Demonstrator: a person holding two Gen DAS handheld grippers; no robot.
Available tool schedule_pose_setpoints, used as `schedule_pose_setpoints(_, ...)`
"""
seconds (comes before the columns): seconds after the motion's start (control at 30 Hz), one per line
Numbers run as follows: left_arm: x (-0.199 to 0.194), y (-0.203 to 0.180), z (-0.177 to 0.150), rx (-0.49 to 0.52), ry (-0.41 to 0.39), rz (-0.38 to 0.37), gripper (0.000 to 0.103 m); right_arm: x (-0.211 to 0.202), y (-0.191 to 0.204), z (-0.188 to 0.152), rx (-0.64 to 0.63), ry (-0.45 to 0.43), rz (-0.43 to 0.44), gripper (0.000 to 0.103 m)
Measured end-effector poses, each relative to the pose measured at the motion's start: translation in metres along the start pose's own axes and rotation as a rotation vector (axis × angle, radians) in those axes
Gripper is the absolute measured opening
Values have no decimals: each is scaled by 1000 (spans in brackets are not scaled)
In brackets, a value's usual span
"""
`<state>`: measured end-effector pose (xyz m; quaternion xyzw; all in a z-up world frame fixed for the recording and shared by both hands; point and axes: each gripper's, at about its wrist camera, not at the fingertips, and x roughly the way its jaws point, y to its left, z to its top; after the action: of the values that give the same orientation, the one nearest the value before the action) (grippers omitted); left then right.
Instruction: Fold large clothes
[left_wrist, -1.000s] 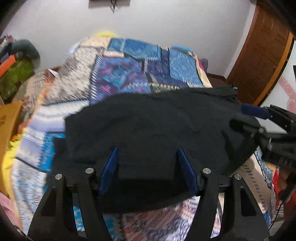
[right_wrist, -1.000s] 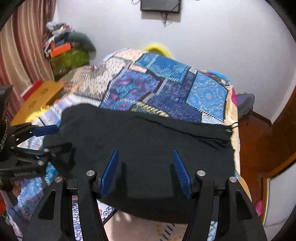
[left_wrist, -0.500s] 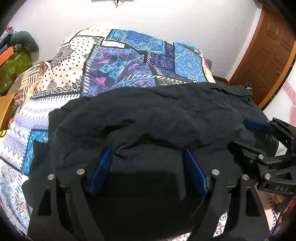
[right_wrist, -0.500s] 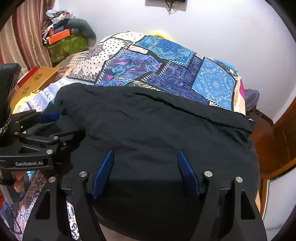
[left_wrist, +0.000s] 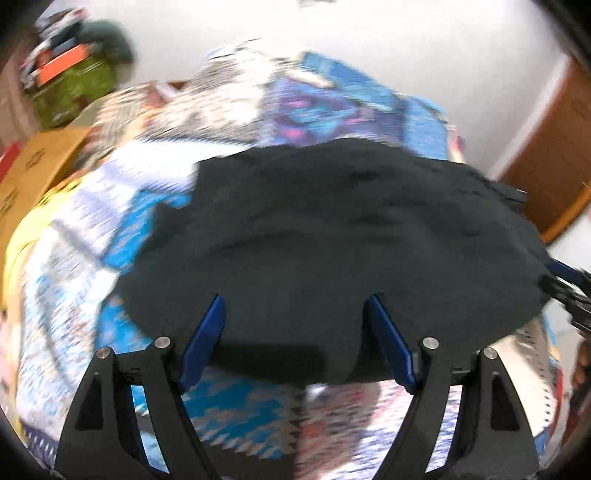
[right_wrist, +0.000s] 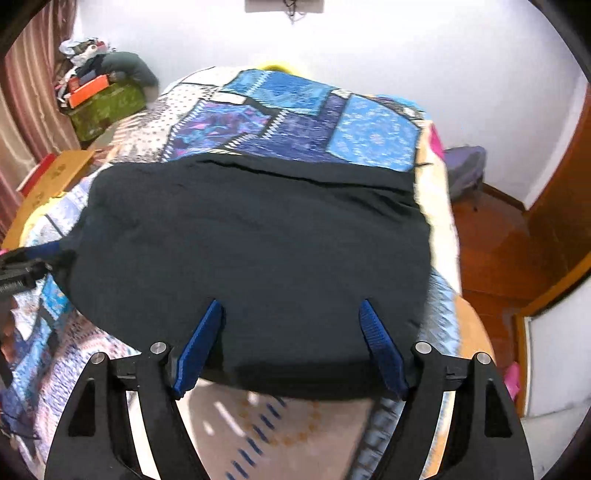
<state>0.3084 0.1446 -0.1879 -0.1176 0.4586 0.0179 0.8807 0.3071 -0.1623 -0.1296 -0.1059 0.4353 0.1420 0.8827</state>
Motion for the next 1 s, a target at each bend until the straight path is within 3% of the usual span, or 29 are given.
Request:
schedule_pose_setpoints(0.1, 0, 36, -8, -91, 9, 79, 79, -7, -9, -8, 13, 5, -30, 74)
schedule_pose_setpoints(0.3, -14, 84, -23, -305, 0, 57, 79, -21, -24, -14, 77, 13, -56, 74)
schedule_pose_setpoints(0.43, -13, 102, -36, -465, 17, -68, 79, -34, -22, -9, 102, -17, -49, 74)
schedule_pose_setpoints(0.53, 0, 110, -48, -606, 46, -210, 79, -43, -14, -3, 92, -49, -36, 74)
schedule_pose_setpoints(0.77, 40, 115, -59, -806, 77, -438, 79, -38, 15, 10, 47, -81, 12, 74)
schedule_pose_setpoints(0.87, 60, 115, -53, -834, 90, -487, 79, -28, 26, 13, 32, -71, 33, 74)
schedule_pose_setpoints(1.0, 79, 114, -37, -823, 76, -498, 79, -14, 32, 14, 37, -52, 46, 74)
